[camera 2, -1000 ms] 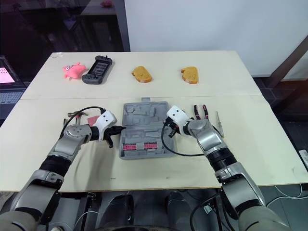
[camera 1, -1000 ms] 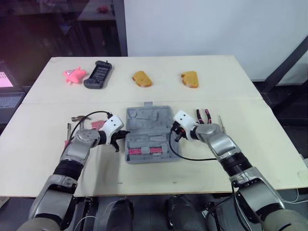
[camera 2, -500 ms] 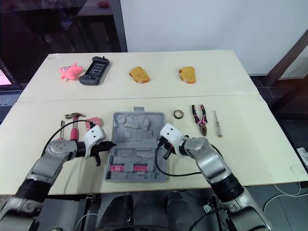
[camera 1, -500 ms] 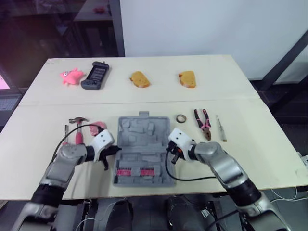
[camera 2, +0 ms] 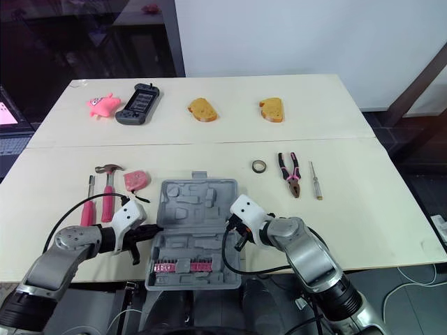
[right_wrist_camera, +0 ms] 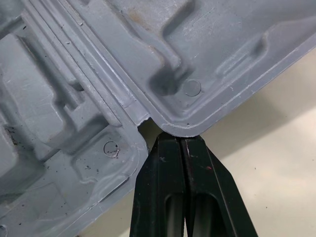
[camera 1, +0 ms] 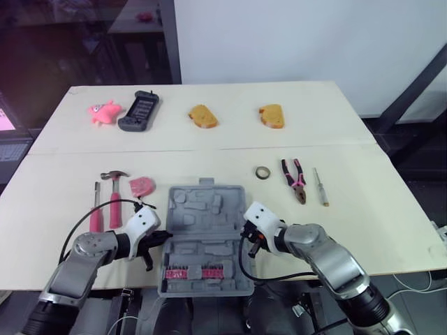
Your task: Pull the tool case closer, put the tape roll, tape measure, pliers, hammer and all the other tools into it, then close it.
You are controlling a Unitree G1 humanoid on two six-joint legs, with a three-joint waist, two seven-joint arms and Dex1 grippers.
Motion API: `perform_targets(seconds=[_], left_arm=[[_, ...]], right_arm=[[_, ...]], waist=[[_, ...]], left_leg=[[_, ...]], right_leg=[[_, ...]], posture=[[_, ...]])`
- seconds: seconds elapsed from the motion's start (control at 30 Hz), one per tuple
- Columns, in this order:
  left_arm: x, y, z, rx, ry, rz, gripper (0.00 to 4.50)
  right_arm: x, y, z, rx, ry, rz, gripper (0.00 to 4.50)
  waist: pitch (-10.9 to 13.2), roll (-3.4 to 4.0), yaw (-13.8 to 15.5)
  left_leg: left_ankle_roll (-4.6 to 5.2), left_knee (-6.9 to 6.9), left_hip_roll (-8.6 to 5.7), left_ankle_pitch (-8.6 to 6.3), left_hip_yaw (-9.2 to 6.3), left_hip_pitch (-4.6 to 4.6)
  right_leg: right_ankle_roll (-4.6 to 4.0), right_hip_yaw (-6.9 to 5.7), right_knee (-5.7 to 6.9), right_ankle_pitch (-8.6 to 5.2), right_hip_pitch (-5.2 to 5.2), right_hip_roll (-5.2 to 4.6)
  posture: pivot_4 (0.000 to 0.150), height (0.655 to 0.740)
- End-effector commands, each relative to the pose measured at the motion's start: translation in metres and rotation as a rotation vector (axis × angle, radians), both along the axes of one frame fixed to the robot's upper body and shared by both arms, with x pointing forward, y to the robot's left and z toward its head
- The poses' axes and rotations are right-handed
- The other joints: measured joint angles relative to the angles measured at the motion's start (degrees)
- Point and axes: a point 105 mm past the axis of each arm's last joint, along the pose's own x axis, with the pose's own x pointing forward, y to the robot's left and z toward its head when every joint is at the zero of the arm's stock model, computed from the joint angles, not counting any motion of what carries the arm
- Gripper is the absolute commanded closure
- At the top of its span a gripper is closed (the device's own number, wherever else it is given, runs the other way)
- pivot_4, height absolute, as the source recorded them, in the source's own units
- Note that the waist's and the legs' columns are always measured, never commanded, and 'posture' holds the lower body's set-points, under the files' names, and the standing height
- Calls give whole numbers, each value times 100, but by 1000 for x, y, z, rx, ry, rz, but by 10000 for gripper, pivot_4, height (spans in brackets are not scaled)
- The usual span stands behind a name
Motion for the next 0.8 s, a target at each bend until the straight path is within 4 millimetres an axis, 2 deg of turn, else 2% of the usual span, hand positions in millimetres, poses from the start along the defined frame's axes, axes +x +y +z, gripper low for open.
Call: perform_targets(seconds=[0.03,0.17,0.53,0.8], left_arm=[[-23,-7,-17,-12,106,-32,45000],[-28,-3,-19,-4,119,-23,45000],[-22,-4,-19,-11,106,-8,45000],[-24,-3,-23,-8,126,-6,45000]], right_arm=[[-6,10,-1,21,20,37,44343],[-11,8,-4,7,50,33,44343],[-18,3,-8,-17,84,21,44343],[-20,1,-10,-38,97,14,44343]], waist=[[-5,-1,-4],[-13,0,-11],[-17,-1,18],[-22,-2,59]], left_leg=[[0,0,0,0,0,0],[0,-3,0,0,0,1],[0,-2,0,0,1,1],[0,-3,0,0,2,1]], right_leg=[[0,0,0,0,0,0],[-3,1,-2,-2,0,0],[-10,0,-3,-6,0,-2],[-20,1,-5,-11,-1,-2]], posture=[[1500,7400],[1500,7400],[1500,7400],[1500,7400]])
